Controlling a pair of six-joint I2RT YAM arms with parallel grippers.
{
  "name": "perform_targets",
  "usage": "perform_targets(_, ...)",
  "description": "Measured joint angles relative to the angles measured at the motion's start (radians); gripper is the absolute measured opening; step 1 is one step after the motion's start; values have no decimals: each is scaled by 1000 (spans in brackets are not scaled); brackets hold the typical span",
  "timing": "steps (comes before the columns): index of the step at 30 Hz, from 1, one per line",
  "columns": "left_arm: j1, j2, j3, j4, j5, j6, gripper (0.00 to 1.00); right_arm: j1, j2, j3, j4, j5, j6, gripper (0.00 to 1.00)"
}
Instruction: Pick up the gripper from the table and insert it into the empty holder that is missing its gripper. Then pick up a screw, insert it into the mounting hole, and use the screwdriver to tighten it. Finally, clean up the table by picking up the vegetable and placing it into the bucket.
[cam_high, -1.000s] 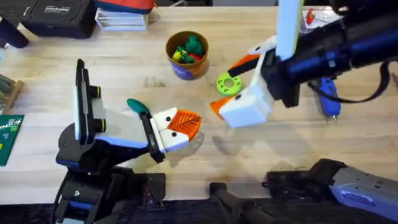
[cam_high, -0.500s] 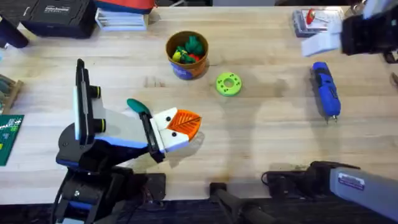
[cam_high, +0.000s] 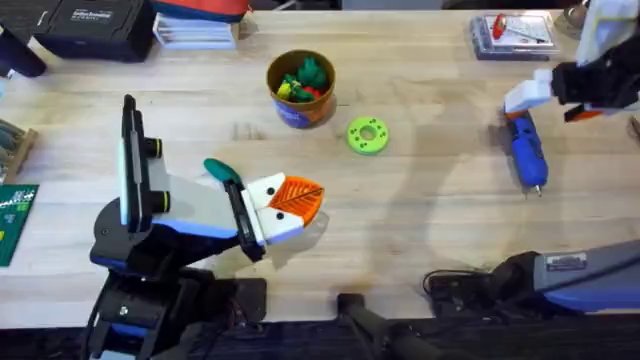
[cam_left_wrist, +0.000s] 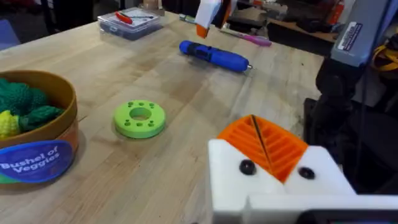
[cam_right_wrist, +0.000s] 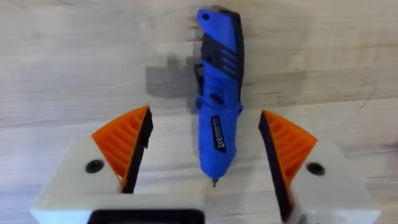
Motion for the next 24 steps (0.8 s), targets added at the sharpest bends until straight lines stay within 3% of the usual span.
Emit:
perform_targets(12,0,0,0,0,0,0,6,-64,225,0,192,-15,-14,993)
perform_targets(19,0,0,0,0,0,0,6,-64,266,0,248,-40,-14,987)
perform_targets(24,0,0,0,0,0,0,6,-64,266,0,236,-58,-14,930)
